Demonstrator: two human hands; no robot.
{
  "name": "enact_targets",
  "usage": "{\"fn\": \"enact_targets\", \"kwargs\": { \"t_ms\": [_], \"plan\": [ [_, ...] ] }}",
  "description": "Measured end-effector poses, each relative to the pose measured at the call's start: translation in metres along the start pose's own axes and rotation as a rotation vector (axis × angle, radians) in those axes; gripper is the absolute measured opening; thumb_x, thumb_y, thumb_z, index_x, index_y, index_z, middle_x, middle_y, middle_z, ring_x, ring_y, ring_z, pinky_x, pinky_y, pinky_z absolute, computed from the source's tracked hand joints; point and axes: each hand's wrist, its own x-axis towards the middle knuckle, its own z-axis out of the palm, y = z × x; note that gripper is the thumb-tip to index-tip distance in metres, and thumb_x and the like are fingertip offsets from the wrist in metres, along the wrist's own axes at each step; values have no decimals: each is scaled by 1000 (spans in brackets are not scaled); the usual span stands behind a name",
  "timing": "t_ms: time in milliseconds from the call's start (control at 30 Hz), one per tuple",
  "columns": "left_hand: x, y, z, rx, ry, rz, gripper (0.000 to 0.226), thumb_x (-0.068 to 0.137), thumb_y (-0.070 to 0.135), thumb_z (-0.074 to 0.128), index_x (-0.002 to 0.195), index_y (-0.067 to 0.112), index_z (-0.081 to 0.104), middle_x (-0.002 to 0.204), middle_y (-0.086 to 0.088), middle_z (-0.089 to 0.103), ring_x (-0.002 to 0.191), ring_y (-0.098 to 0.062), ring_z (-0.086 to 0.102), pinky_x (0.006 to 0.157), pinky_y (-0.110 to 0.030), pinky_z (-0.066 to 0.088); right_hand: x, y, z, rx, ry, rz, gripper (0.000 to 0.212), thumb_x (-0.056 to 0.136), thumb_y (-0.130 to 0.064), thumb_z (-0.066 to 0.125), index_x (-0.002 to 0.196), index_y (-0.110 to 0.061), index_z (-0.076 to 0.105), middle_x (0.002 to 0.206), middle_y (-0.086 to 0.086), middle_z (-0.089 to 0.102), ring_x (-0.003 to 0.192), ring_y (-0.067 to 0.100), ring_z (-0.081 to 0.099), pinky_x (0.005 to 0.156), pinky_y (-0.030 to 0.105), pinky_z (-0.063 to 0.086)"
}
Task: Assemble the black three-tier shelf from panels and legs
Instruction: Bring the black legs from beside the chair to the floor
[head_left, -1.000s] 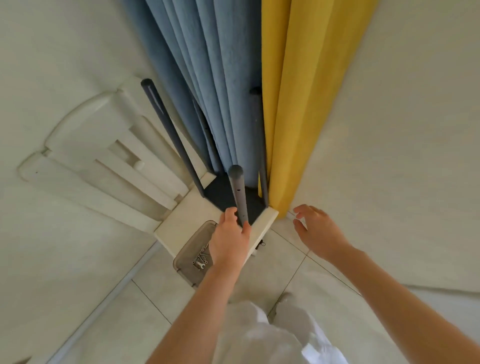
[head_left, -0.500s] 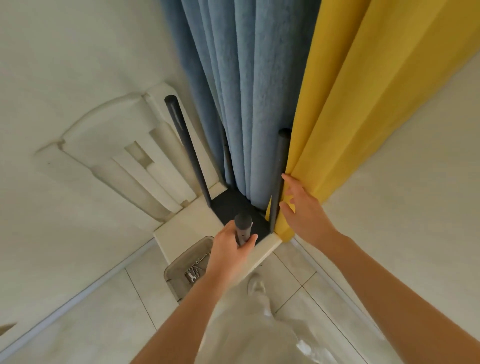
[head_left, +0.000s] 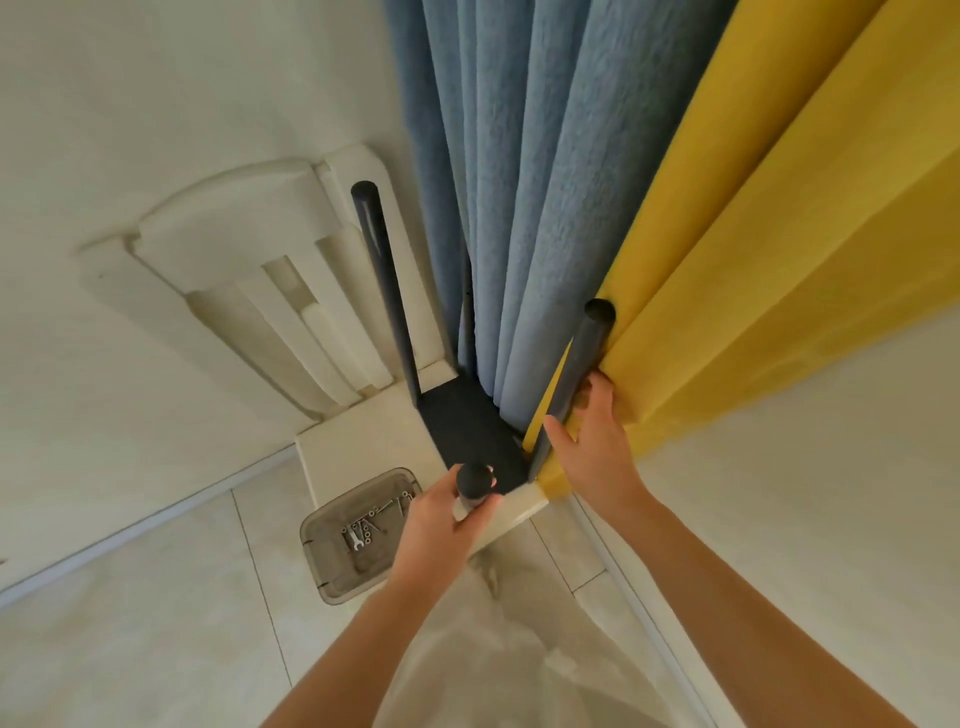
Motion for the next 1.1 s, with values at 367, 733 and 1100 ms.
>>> {"fn": "enact_targets", "kwargs": {
  "t_ms": [367, 733, 1100],
  "plan": [
    [-9, 11, -6, -15, 183, -157, 24, 95, 35, 63, 104, 55, 53, 97, 31, 63, 95, 19, 57, 80, -7, 37, -3, 13, -7, -38, -85, -137, 54, 98, -15, 58, 143, -3, 31, 130, 19, 56, 117, 29, 60, 97, 43, 52],
    [-5, 30, -17, -155, 334, -166, 24, 95, 29, 66, 107, 45, 53, 104, 37, 67, 102, 13, 62, 87, -13, 42, -6, -1, -22, -108, -87, -294, 54, 100, -18, 52, 149, -11, 30, 133, 17, 55, 118, 27, 59, 97, 39, 53],
    [-38, 77, -33, -235, 493, -50, 22, 94, 24, 66, 108, 37, 55, 102, 21, 72, 99, 0, 69, 84, -16, 50, -35, -30, -52, 126, -114, -479, 54, 100, -11, 51, 150, -16, 31, 136, 5, 51, 127, 16, 50, 105, 30, 45]
  ]
}}
